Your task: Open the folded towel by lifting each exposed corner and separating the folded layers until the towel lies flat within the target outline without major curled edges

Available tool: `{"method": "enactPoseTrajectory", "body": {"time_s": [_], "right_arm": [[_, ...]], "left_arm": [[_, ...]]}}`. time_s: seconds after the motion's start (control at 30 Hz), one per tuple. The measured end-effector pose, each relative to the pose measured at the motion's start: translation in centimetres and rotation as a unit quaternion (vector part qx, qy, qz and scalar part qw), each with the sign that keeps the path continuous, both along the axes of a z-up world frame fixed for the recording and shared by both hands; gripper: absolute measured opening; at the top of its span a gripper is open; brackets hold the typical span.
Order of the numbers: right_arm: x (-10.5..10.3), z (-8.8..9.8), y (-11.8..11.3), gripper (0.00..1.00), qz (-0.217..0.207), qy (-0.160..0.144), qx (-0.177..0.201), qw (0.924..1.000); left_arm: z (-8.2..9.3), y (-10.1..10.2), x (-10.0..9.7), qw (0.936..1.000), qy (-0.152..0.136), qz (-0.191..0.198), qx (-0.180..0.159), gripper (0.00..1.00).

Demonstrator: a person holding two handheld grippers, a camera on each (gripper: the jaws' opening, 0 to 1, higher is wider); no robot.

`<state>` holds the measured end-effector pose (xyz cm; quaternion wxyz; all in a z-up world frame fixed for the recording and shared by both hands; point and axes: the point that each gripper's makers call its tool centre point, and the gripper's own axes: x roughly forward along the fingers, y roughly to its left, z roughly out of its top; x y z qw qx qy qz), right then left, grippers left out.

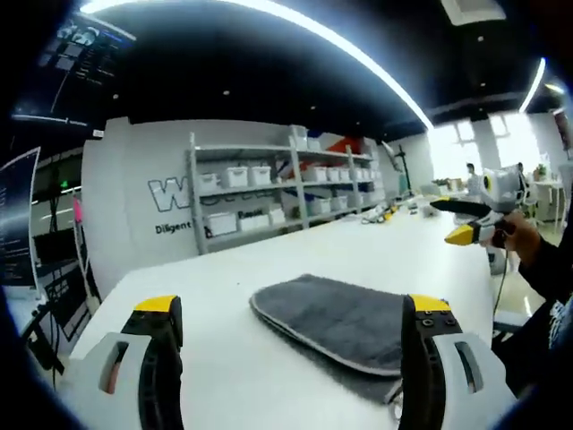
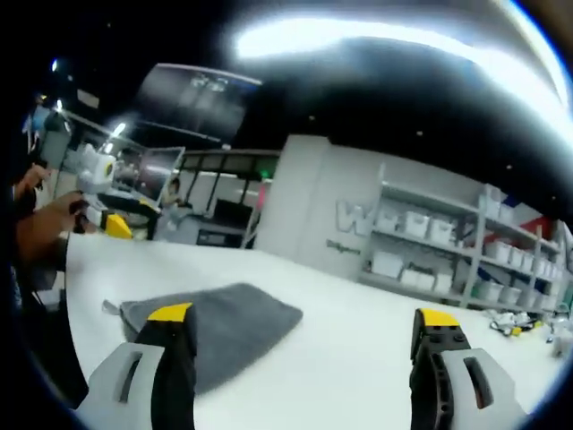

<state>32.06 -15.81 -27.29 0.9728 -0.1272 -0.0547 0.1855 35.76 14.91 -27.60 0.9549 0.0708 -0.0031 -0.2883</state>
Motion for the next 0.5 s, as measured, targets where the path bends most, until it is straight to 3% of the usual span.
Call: {"method": "enactPoseTrajectory", "body": {"time_s": [0.17,0.3,0.5], "right_arm": [[-0.1,-0.5,-0.5,1.00,-0.008,-0.002,-0.012,0.9999],[-0.1,-0.9,-0.5,1.00,-0.006,0.004,-0.017,0.9998],[-0.1,-1.0,-0.9,1.00,-0.014,0.001,-0.030,0.9994]], "left_arm": [[-0.7,0.8,-0.3,0.9998,0.014,0.007,-0.011,1.00],[-1.6,1.3,-0.3,0.9996,0.017,0.017,0.013,1.00],[-1.8,2.4,-0.1,0.9991,0.026,0.033,0.006,1.00]]}}
